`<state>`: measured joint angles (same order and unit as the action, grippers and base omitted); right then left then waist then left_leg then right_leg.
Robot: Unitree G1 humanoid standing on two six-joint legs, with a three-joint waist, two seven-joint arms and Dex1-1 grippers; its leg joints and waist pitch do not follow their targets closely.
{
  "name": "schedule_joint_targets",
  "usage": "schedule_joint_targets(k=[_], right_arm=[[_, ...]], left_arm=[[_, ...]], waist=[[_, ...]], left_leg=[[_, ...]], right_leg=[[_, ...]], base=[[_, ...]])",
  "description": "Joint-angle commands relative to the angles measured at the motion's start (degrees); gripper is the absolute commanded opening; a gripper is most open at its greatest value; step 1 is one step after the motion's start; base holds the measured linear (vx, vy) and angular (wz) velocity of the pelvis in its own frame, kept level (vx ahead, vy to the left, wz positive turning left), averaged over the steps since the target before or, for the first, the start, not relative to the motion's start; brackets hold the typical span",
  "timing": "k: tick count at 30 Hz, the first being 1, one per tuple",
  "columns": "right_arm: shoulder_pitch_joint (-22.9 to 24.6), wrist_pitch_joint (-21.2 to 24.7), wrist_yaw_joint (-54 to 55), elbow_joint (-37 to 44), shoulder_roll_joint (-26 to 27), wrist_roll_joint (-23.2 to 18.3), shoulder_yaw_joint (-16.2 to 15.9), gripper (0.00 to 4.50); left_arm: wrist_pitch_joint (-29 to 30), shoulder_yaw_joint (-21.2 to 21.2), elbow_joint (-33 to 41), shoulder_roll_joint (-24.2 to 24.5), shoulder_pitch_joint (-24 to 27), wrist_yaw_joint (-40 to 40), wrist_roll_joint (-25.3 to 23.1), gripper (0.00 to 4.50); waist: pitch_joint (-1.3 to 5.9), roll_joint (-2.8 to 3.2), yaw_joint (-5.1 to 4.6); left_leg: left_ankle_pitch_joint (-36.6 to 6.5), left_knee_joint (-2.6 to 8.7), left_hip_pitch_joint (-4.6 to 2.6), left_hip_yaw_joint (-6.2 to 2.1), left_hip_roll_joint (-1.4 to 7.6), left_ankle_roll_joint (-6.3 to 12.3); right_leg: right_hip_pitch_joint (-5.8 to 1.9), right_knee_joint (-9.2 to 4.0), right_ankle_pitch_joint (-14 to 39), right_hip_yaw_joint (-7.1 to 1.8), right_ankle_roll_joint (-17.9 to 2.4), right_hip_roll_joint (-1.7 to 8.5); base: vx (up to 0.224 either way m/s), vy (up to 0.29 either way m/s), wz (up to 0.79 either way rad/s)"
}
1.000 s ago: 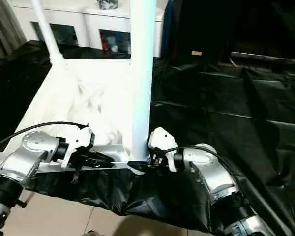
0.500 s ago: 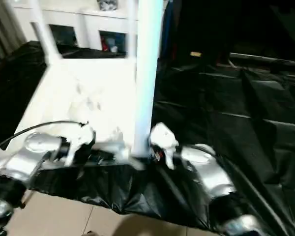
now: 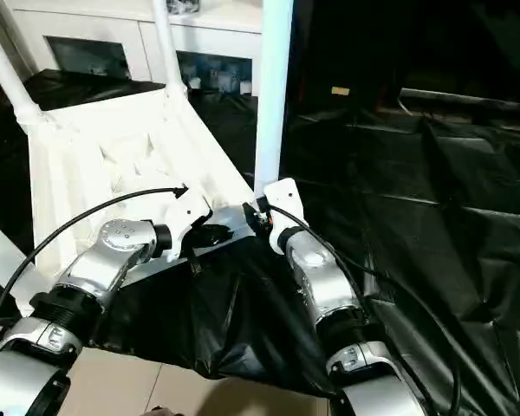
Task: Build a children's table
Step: Rotate leg to tighten
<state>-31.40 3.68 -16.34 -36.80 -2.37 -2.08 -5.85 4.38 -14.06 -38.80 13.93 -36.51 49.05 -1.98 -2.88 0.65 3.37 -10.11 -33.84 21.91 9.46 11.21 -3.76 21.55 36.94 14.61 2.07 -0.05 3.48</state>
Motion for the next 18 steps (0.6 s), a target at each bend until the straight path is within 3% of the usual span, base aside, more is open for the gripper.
schedule_joint_targets(k=[1,4,10,12,18], right_arm=[[0.86,0.5,-3.48,0.5,0.71,-0.69,-1.98,3.43],[2.61,0.51,-8.03,3.79,-3.15,-0.72,-3.16,3.7],[8.15,0.06,-26.0,12.37,-11.83,-2.44,-7.17,3.7],[9.25,0.45,-29.86,14.4,-13.85,-3.64,-7.52,3.7],[11.31,2.77,-38.17,20.31,-17.89,-7.26,-8.35,3.7]], left_arm=[[-3.41,-0.54,2.07,-1.13,0.3,2.31,1.76,0.0],[-4.39,-0.69,3.05,0.96,1.97,5.91,2.27,0.0],[-6.0,-0.37,5.05,4.72,4.53,14.75,5.1,0.0],[-5.73,-0.26,5.82,5.77,5.2,17.61,6.12,0.0],[-4.68,-0.83,8.32,8.61,6.69,25.16,7.94,0.0]], waist=[[3.95,0.34,0.16],[3.79,0.16,0.25],[3.67,0.45,0.6],[3.69,0.23,0.55],[3.58,0.36,0.48]], left_leg=[[-5.14,3.32,-0.89,-0.38,1.57,2.03],[-5.88,3.41,-0.92,-0.32,1.71,1.87],[-7.28,3.37,-0.94,-0.3,1.87,2.52],[-7.14,3.33,-0.82,-0.28,1.85,2.98],[-7.77,3.38,-0.86,-0.17,1.9,3.49]], right_leg=[[-3.17,-3.59,-14.08,-2.22,-14.11,3.92],[-3.14,-3.78,-12.57,-2.27,-14.05,3.93],[-3.07,-3.85,-11.49,-2.33,-13.98,3.94],[-3.09,-3.79,-12.11,-2.3,-14.26,3.89],[-2.79,-4.0,-8.79,-2.19,-15.56,3.88]], base=[[0.0,0.0,0.0],[0.0,0.0,0.0],[0.0,0.0,0.0],[0.0,0.0,0.0],[0.0,0.0,0.0]])
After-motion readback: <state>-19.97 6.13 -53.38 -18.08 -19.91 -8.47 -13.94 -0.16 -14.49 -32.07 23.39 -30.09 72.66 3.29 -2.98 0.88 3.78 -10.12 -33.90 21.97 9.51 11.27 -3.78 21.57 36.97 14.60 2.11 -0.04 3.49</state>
